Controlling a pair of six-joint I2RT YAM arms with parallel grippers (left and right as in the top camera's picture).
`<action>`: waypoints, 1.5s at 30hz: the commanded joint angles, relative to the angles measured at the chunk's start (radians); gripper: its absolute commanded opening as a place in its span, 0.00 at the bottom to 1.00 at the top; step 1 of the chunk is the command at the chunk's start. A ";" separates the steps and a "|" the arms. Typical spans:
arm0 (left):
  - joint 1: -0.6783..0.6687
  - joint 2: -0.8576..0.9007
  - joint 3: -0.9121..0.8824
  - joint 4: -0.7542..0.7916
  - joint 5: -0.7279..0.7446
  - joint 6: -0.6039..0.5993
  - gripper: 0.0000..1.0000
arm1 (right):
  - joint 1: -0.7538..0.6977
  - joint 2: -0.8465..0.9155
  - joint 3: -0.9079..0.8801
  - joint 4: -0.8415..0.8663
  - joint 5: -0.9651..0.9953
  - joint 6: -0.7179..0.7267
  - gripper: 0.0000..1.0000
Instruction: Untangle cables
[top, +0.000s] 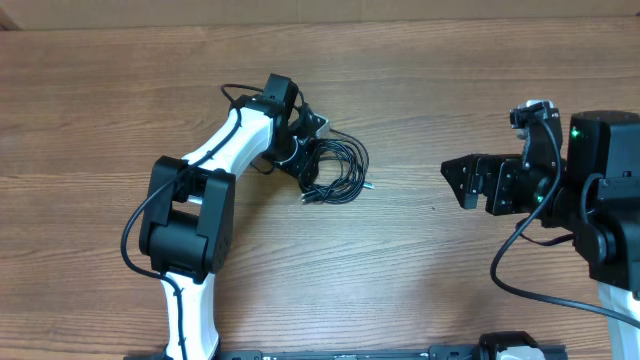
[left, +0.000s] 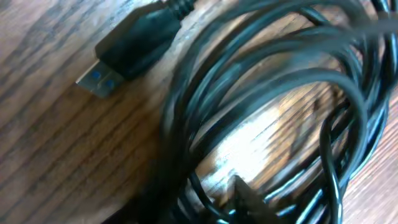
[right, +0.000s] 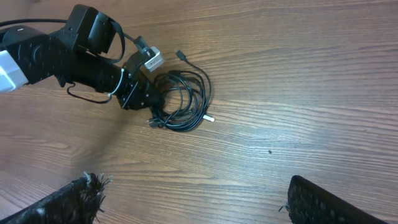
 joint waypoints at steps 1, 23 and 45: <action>-0.001 0.037 -0.011 0.008 0.008 -0.022 0.04 | 0.005 -0.002 0.013 0.003 0.010 -0.008 0.94; 0.004 0.024 0.755 -0.613 0.035 -0.188 0.04 | 0.005 0.071 0.013 0.066 -0.020 -0.008 0.92; 0.004 -0.005 1.400 -0.883 0.479 -0.334 0.04 | 0.088 0.222 0.013 0.420 -0.409 -0.007 0.53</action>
